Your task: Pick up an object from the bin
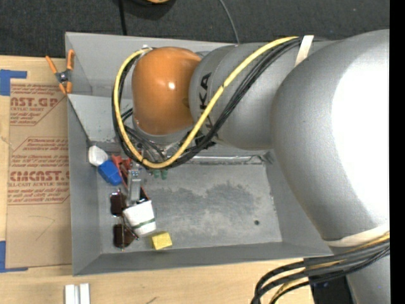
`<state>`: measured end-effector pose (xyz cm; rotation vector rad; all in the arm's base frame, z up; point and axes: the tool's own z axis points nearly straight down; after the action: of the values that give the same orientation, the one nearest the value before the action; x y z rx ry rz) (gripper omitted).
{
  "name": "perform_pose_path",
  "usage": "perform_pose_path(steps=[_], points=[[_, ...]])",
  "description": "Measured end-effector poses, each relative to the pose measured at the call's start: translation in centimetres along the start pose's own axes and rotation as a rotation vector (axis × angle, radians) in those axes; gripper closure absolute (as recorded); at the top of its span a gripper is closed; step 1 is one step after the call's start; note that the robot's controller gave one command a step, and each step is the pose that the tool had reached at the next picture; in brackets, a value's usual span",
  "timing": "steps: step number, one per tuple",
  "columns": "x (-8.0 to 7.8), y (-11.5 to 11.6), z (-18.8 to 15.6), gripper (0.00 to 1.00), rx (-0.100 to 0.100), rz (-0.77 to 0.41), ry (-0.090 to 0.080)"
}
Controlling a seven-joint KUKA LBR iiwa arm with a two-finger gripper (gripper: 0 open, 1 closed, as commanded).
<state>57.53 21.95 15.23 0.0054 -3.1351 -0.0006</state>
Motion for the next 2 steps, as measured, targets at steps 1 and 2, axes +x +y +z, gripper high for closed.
perform_pose_path(steps=[1,2], points=[[-0.2,-0.1,-0.5,0.0,-0.002,0.003,-0.007],[-1.0,2.5,6.7,0.0,-0.005,0.067,-0.009]])
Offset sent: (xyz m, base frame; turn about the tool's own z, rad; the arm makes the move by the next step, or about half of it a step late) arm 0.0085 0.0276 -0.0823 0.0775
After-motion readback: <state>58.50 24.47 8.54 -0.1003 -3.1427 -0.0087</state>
